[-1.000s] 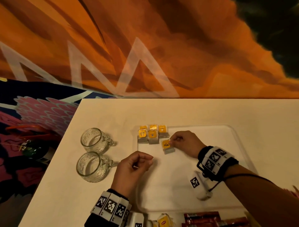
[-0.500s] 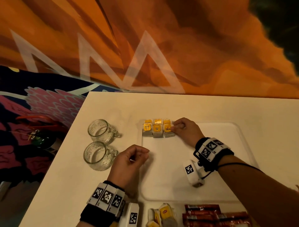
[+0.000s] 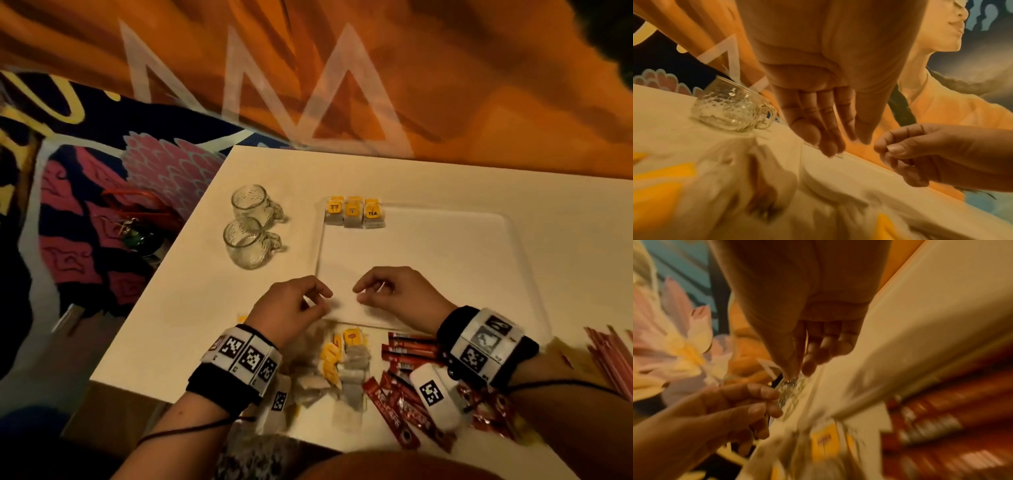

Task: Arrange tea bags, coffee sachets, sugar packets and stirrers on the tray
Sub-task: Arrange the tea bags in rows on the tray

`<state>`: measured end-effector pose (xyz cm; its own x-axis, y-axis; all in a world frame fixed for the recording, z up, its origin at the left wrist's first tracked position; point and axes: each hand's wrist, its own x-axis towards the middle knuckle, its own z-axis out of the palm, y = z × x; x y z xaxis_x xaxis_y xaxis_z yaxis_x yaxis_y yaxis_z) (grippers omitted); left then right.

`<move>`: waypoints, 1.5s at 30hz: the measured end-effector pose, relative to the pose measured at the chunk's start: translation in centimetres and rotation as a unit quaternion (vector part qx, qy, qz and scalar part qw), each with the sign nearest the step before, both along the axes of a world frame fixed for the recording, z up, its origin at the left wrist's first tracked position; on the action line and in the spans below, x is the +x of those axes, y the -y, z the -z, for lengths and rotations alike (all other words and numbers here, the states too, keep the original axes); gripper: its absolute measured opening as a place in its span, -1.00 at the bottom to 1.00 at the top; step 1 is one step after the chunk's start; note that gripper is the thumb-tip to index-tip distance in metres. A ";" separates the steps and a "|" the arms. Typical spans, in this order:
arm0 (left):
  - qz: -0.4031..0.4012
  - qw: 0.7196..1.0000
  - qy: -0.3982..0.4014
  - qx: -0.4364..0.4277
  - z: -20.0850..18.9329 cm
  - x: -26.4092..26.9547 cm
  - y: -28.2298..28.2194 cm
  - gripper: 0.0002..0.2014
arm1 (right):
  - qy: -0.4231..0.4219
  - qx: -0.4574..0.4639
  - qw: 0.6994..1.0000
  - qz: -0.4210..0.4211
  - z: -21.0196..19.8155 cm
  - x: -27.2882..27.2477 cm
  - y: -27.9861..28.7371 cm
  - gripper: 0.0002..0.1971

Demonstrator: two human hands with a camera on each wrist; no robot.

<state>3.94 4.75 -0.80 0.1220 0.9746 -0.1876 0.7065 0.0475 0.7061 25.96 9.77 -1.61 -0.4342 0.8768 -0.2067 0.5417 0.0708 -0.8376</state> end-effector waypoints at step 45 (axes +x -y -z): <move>-0.007 0.995 0.051 -0.085 3.9 2.8 3.0 -0.87 | 0.237 0.037 0.966 -0.099 1.7 -0.8 4.0 -0.76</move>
